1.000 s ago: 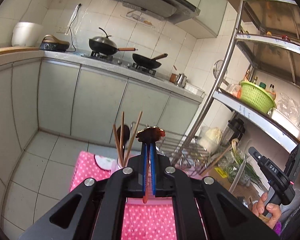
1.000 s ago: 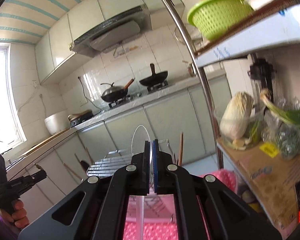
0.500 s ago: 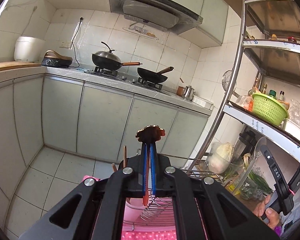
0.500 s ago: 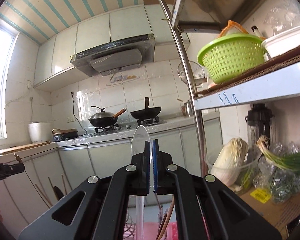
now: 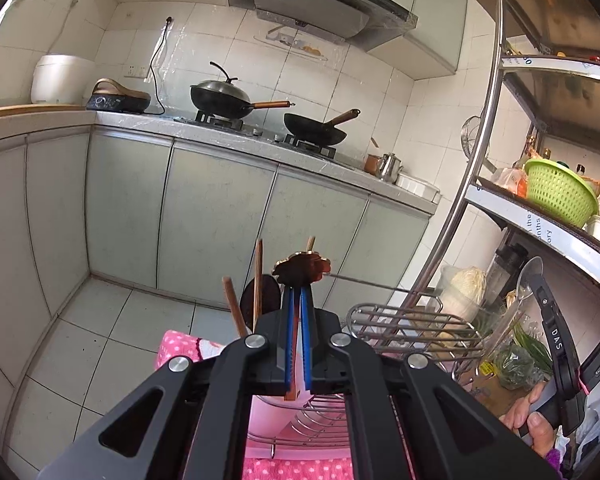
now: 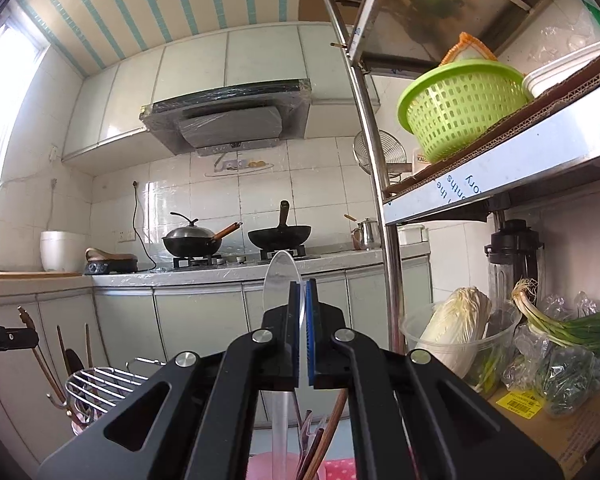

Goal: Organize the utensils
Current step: 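Lift the gold spoon with the left tool while the right tool carries the clear spoon over the cup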

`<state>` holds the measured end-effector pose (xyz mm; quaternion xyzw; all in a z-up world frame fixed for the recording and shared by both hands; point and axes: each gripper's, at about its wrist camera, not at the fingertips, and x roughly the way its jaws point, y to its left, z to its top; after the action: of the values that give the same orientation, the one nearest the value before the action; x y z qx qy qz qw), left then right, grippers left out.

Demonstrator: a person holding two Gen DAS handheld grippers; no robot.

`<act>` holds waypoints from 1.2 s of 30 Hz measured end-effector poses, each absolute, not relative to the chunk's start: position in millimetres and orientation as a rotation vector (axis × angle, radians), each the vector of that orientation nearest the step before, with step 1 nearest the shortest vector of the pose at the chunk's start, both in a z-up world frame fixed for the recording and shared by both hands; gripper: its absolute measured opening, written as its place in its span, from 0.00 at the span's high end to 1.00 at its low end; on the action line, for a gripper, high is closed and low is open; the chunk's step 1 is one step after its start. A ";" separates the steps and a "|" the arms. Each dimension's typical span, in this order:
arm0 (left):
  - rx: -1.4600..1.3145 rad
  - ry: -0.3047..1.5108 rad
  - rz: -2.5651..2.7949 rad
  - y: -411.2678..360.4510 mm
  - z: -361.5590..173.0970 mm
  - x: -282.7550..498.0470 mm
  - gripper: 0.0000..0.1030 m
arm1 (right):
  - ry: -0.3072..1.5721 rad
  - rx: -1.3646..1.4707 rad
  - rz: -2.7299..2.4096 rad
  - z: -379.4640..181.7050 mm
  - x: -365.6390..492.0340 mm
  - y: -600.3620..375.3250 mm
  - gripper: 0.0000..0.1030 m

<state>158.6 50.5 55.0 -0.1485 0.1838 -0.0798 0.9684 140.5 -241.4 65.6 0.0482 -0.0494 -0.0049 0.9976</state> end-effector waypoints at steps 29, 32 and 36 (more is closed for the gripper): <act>-0.345 0.505 -0.090 64.1 6.3 190.4 0.97 | 0.223 0.307 0.018 1.8 158.4 -271.1 0.97; -0.348 0.521 -0.087 63.3 2.2 196.2 0.97 | 0.253 0.317 0.023 -2.9 162.7 -272.2 0.97; -0.364 0.555 -0.093 62.4 -5.9 201.1 0.97 | 0.290 0.325 0.041 -9.6 163.1 -272.0 0.97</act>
<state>201.1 62.4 -5.9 -0.1784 0.2724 -0.0456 0.9444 163.1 -272.0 -9.6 0.1612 0.1439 0.0201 0.9762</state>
